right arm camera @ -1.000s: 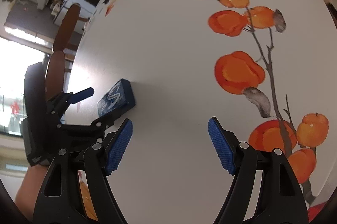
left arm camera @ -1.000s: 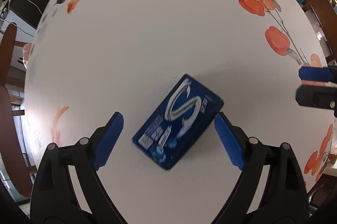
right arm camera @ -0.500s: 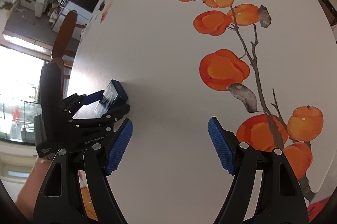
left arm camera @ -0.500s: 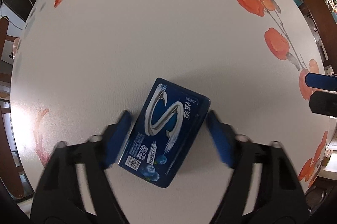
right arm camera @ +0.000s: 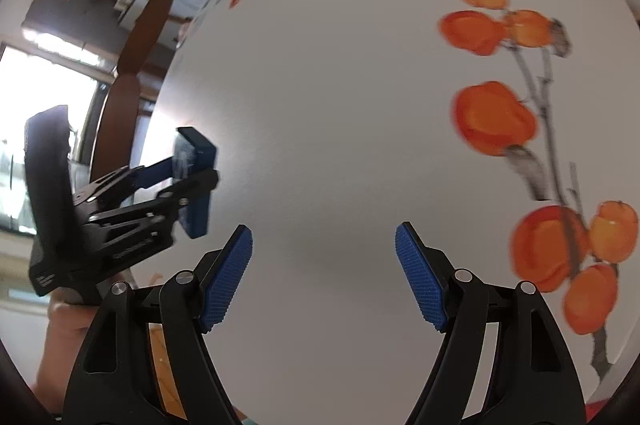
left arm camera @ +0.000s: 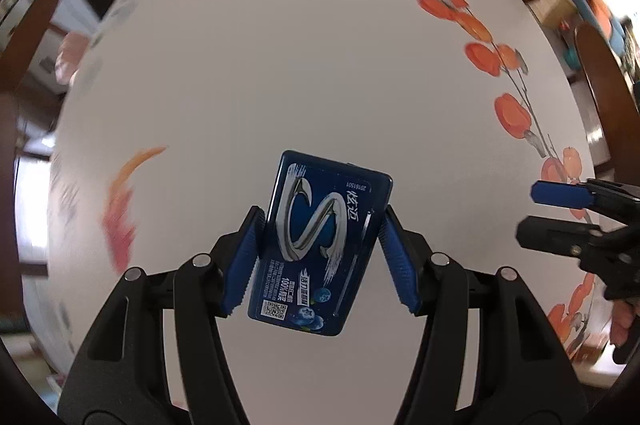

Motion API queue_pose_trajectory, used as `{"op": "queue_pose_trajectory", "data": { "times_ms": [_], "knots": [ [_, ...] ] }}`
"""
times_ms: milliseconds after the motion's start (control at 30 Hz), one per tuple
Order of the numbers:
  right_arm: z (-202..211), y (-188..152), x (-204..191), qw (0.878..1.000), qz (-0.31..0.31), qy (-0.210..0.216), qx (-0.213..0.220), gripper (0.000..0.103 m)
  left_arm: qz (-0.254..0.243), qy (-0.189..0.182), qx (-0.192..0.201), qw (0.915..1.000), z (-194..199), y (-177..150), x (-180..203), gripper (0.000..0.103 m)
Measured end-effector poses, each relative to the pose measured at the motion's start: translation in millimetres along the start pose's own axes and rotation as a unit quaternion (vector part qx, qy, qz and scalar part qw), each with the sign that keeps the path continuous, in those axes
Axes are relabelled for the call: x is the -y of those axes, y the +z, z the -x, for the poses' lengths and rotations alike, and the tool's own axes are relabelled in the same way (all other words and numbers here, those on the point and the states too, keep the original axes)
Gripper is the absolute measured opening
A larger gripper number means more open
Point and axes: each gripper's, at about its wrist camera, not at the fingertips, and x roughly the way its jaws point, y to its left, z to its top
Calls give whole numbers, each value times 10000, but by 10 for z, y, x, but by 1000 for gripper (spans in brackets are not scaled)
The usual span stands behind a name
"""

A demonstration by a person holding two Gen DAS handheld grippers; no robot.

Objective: Collect trash
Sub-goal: 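Lift the gum pack with the left tool and carry it over the bin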

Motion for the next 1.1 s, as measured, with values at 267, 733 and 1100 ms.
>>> {"op": "queue_pose_trajectory", "data": {
  "times_ms": [267,733,1100],
  "knots": [
    [-497,-242,-1088,9922,1066,372,-524,75,1260,440,203,9908,612,-1044,-964,56],
    [-1656,-1668,-3247,9270,2980,1024,-2032,75,3751,1155,-258,9194,1136,-3894,-2299,56],
    [-2813,-2955,-3754,8834,3458,698,-3084,74,4691,843,-820,8753,386,-5479,-2606,56]
  ]
}}
